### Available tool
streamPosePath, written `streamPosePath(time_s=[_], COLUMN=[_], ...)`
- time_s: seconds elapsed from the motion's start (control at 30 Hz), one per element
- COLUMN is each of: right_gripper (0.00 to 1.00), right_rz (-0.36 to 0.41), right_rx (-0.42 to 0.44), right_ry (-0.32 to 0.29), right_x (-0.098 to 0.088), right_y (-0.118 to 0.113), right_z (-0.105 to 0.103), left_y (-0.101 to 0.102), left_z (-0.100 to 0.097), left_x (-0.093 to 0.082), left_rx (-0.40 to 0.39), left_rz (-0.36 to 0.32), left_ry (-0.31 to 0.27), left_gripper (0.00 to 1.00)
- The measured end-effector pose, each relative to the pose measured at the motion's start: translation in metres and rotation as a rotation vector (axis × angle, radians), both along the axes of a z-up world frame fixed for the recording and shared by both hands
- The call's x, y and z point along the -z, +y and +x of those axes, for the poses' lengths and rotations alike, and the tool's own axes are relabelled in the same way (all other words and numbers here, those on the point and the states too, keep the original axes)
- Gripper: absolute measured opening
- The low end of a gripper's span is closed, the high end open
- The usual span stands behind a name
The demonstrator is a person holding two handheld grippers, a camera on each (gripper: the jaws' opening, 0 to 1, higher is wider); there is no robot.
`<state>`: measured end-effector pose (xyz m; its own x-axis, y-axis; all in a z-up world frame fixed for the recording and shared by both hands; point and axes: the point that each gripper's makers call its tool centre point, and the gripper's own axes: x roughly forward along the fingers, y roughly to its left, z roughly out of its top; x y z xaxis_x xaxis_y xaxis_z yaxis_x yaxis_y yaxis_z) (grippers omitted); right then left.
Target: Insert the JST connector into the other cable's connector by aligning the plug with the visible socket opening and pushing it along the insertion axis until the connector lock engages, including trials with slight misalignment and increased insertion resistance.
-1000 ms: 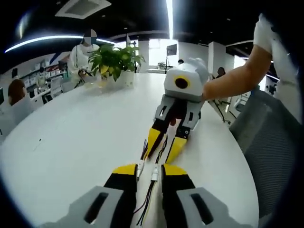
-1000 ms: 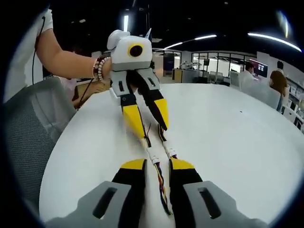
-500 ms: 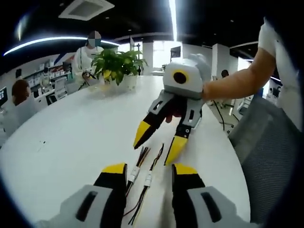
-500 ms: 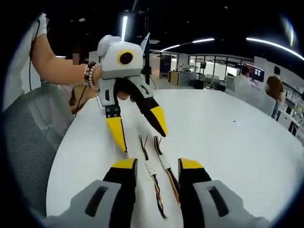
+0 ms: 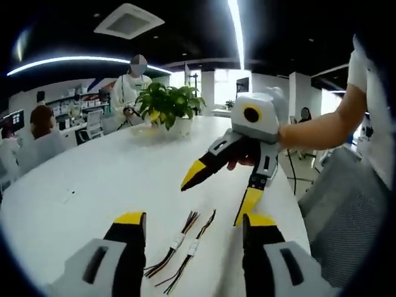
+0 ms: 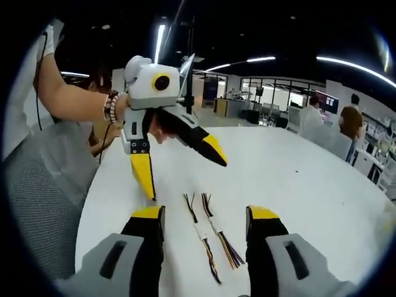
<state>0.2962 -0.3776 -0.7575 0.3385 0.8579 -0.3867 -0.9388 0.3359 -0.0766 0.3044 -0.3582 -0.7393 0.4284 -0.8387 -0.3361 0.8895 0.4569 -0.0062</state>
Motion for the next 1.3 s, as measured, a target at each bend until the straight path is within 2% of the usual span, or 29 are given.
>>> streamPosePath(time_s=[0.17, 0.37, 0.47, 0.57, 0.73, 0.83, 0.9, 1.07, 1.13, 1.3], right_gripper=[0.55, 0.65, 0.66, 0.68, 0.73, 0.72, 0.73, 0.75, 0.75, 0.75], right_rz=[0.012, 0.040, 0.079, 0.082, 0.149, 0.206, 0.224, 0.234, 0.239, 0.212], right_rx=[0.021, 0.069, 0.109, 0.146, 0.204, 0.246, 0.263, 0.281, 0.282, 0.299], right_ry=[-0.023, -0.034, -0.019, -0.027, -0.058, -0.045, -0.054, -0.056, -0.036, -0.044], right_x=[-0.014, -0.024, -0.032, -0.038, -0.059, -0.071, -0.076, -0.080, -0.079, -0.075], right_y=[-0.002, -0.008, -0.013, -0.019, -0.028, -0.034, -0.038, -0.042, -0.042, -0.047], right_z=[-0.006, -0.010, -0.011, -0.012, -0.016, -0.020, -0.024, -0.037, -0.045, -0.060], left_y=[0.005, 0.015, 0.026, 0.037, 0.056, 0.067, 0.071, 0.083, 0.089, 0.104], left_z=[-0.007, -0.017, -0.021, -0.025, -0.037, -0.049, -0.055, -0.069, -0.075, -0.091], left_x=[-0.011, -0.022, -0.031, -0.038, -0.056, -0.065, -0.075, -0.097, -0.103, -0.111], left_rx=[-0.036, -0.079, -0.123, -0.169, -0.240, -0.276, -0.291, -0.328, -0.344, -0.390], left_rz=[-0.003, -0.012, -0.016, -0.022, -0.046, -0.042, -0.049, -0.071, -0.076, -0.087], left_ry=[-0.024, -0.036, -0.055, -0.058, -0.095, -0.112, -0.143, -0.200, -0.209, -0.234], left_gripper=[0.75, 0.82, 0.83, 0.86, 0.88, 0.87, 0.88, 0.89, 0.89, 0.89])
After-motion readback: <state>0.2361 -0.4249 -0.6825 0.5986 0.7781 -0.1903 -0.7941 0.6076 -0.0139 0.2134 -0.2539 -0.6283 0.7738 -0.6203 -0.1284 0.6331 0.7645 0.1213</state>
